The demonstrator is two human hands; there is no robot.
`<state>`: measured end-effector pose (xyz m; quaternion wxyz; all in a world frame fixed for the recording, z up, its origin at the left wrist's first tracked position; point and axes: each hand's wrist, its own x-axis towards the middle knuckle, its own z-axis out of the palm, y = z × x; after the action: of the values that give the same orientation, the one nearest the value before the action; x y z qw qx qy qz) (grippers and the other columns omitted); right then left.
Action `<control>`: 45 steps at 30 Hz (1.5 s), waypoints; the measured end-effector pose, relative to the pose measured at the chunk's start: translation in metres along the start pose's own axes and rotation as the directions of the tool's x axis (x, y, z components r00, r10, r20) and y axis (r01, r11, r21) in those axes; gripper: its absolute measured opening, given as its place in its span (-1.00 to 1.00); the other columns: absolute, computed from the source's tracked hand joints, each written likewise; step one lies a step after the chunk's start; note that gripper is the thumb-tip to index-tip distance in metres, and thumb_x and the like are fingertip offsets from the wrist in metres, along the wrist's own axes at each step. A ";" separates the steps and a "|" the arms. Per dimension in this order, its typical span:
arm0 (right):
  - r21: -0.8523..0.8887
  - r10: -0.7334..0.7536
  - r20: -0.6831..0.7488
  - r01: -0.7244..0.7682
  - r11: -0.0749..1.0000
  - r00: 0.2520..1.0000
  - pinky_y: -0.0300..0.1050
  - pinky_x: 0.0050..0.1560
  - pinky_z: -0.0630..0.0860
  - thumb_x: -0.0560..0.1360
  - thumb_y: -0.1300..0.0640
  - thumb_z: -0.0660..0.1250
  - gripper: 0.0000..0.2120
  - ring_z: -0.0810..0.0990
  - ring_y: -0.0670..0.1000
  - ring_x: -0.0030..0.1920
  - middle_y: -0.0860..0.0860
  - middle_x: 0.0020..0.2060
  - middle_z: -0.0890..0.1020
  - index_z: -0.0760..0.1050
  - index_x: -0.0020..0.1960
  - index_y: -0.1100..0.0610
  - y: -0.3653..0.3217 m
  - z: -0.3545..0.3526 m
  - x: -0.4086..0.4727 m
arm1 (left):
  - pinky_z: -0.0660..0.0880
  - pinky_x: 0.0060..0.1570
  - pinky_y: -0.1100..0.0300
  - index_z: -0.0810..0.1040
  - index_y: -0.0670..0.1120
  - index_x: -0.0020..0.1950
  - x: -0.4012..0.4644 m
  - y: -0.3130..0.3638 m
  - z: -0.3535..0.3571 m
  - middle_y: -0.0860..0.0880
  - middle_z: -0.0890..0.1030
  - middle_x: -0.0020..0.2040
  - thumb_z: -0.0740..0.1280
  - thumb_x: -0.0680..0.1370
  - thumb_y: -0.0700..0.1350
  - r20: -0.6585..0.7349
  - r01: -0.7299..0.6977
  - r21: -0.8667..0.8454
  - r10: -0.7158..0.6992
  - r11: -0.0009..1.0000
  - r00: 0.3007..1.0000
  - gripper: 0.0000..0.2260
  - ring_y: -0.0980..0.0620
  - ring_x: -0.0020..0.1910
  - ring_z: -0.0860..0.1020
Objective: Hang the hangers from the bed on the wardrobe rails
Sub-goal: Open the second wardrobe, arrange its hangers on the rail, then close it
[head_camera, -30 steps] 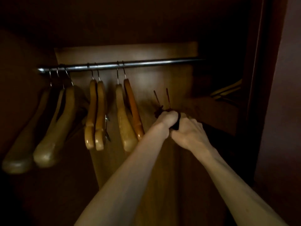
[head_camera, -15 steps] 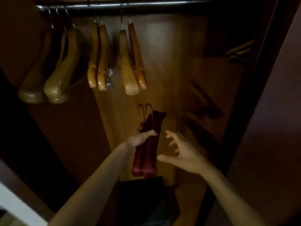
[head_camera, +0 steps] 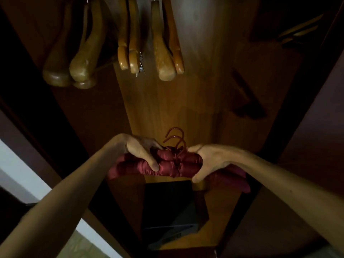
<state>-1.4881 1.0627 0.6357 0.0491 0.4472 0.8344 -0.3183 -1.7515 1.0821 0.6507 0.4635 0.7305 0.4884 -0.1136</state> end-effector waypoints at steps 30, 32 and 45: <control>0.721 0.298 -0.650 0.444 0.532 0.699 0.09 0.19 0.56 0.58 0.01 0.25 -0.70 0.68 0.14 -0.02 0.14 -0.01 0.70 0.61 0.17 0.14 -0.036 -0.167 -0.085 | 0.63 0.05 0.08 0.72 -0.01 0.06 0.007 0.240 -0.072 -0.04 0.72 0.06 0.31 0.57 0.16 -0.752 -0.648 -0.566 0.003 0.510 0.659 -0.70 -0.01 0.04 0.68; 0.709 0.281 -0.662 0.459 0.536 0.695 0.10 0.19 0.58 0.57 0.00 0.26 -0.70 0.69 0.16 0.04 0.16 0.04 0.71 0.59 0.20 0.12 -0.047 -0.190 -0.075 | 0.52 -0.02 0.11 0.69 -0.04 0.01 -0.005 0.245 -0.099 -0.07 0.64 -0.01 0.25 0.61 0.12 -0.759 -0.646 -0.565 -0.016 0.513 0.651 -0.69 -0.04 -0.04 0.60; 0.575 0.191 -0.722 0.422 0.701 0.665 0.03 0.10 0.57 0.63 -0.01 0.17 -0.80 0.63 0.12 0.02 0.13 0.03 0.65 0.53 0.08 0.03 -0.084 -0.290 -0.027 | 0.44 -0.28 0.20 0.53 -0.07 0.01 -0.024 0.256 -0.218 -0.03 0.54 -0.26 0.26 0.62 0.06 -0.773 -0.601 -0.562 -0.102 0.569 0.626 -0.79 0.04 -0.36 0.52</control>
<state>-1.4783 1.1766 0.9162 -0.4880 0.4598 0.6220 -0.4043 -1.6165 1.2151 0.9294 0.5061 0.4968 0.5061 0.4909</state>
